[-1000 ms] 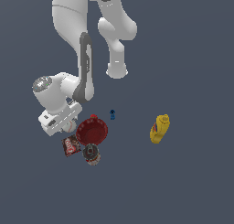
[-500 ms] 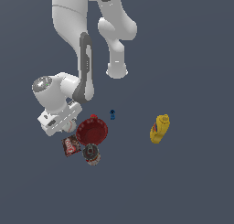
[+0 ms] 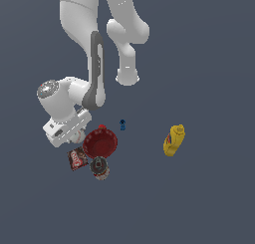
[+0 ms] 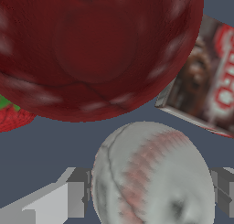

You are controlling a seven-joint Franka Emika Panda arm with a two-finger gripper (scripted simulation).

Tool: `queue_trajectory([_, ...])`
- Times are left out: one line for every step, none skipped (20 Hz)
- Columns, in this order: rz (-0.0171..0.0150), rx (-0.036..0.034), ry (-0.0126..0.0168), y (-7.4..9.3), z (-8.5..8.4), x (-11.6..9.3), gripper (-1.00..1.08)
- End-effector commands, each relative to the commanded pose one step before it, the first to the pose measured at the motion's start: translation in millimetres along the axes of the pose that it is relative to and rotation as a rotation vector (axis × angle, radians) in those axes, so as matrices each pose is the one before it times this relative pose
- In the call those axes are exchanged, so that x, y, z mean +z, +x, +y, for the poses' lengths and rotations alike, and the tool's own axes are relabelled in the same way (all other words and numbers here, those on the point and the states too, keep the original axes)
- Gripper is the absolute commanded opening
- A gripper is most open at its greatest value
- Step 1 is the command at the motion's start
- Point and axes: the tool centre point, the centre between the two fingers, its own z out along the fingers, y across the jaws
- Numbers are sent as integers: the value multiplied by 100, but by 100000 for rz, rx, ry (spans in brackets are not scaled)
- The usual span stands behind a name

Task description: Pick up a designated object from a clutter of objects.

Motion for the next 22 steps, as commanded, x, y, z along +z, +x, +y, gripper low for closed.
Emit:
queue_trajectory([55,-137,-282,1049,-386,-1114,-100])
queue_trajectory([0,0,0,494,-238,-516,-100])
queue_trajectory([0,0,0,548,-263,-573,-100])
queue_trajectory([-63,-28,1,624,-294,-622,-100])
queue_trajectory([0,0,0,656,-314,-687,-100])
queue_trajectory([0,0,0,704,-336,-738,-100])
queue_trajectory([-62,-29,1,771,-361,-774,-100])
queue_trajectory([0,0,0,790,-374,-829,-100])
queue_trajectory([0,0,0,828,-391,-870,-100])
queue_trajectory([-60,-34,4,882,-408,-884,-100])
queue_trajectory([0,0,0,857,-400,-900,-100])
queue_trajectory([0,0,0,856,-398,-898,-100])
queue_trajectory([0,0,0,855,-395,-898,-100])
queue_trajectory([-33,-33,12,879,-400,-884,-100])
queue_trajectory([0,0,0,857,-392,-898,-100])
queue_trajectory([0,0,0,856,-389,-897,-100])
queue_trajectory([0,0,0,857,-386,-896,-100])
queue_trajectory([0,0,0,858,-384,-895,-100])
queue_trajectory([0,0,0,858,-380,-894,-100])
queue_trajectory([14,-48,47,879,-380,-872,-100])
queue_trajectory([0,0,0,859,-374,-891,-100])
queue_trajectory([0,0,0,859,-369,-888,-100])
